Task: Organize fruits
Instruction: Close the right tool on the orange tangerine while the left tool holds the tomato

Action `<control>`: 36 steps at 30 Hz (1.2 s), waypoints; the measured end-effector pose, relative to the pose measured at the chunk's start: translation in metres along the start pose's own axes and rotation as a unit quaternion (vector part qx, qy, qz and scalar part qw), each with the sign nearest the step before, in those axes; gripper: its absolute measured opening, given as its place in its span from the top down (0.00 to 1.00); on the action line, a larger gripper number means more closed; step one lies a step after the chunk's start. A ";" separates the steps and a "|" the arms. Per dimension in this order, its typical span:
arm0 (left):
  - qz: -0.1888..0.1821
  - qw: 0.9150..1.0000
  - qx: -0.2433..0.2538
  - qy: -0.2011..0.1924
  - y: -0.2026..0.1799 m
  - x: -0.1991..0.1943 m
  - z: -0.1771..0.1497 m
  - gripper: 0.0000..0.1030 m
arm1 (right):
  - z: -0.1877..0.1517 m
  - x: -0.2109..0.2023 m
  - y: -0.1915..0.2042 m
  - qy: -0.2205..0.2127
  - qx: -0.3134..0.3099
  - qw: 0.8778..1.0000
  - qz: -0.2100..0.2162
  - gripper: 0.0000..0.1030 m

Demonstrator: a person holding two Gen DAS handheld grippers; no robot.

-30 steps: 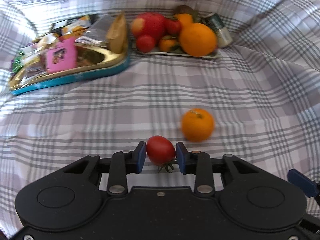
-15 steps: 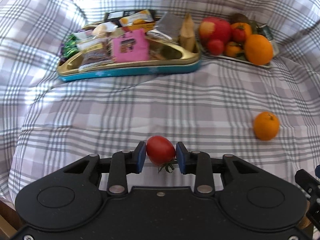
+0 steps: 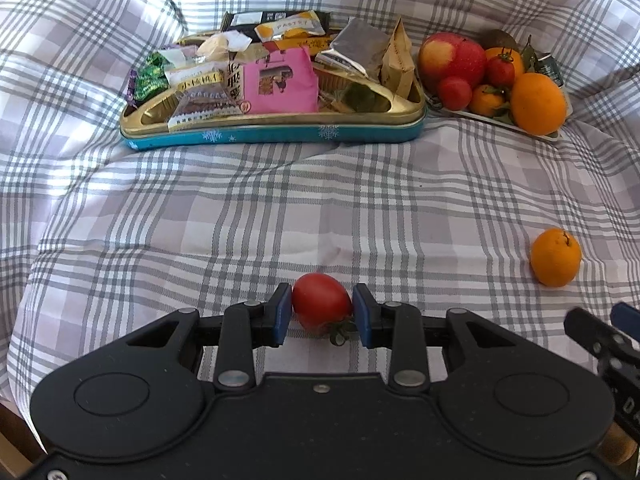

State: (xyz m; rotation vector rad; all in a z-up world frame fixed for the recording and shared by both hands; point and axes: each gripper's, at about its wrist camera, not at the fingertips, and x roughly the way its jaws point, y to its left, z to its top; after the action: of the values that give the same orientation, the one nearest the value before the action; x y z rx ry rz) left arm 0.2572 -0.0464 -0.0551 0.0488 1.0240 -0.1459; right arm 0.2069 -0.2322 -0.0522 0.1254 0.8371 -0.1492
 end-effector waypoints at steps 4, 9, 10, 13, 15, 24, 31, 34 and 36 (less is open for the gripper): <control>-0.002 1.000 -0.012 0.012 0.006 0.007 0.000 0.58 | 0.007 0.012 0.005 -0.002 0.001 1.000 0.003 0.44; -0.008 1.000 -0.016 0.007 0.009 0.007 -0.002 0.57 | 0.019 0.027 0.008 -0.009 0.006 1.000 -0.002 0.44; -0.010 1.000 -0.016 0.006 0.010 0.007 -0.002 0.57 | 0.021 0.030 0.009 -0.009 0.007 1.000 -0.004 0.43; -0.014 1.000 -0.016 0.004 0.011 0.007 -0.002 0.57 | 0.027 0.040 0.010 -0.011 0.006 1.000 -0.007 0.43; -0.015 1.000 -0.014 0.002 0.011 0.007 -0.002 0.57 | 0.030 0.047 0.010 -0.011 0.005 1.000 -0.011 0.43; -0.014 1.000 -0.006 -0.004 0.010 0.007 -0.003 0.57 | 0.032 0.069 0.012 -0.001 0.008 1.000 -0.019 0.43; -0.010 1.000 -0.003 -0.006 0.009 0.007 -0.003 0.57 | 0.032 0.076 0.014 -0.001 -0.003 1.000 -0.026 0.43; -0.009 1.000 -0.002 -0.006 0.009 0.007 -0.003 0.57 | 0.031 0.076 0.017 -0.004 -0.012 0.999 -0.033 0.43; -0.009 1.000 -0.001 -0.006 0.009 0.007 -0.003 0.57 | 0.029 0.075 0.019 -0.005 -0.019 0.999 -0.036 0.43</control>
State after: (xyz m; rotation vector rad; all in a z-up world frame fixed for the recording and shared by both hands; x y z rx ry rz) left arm 0.2591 -0.0379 -0.0630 0.0373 1.0125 -0.1628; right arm 0.2817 -0.2247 -0.0879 0.0583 0.8346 -0.2018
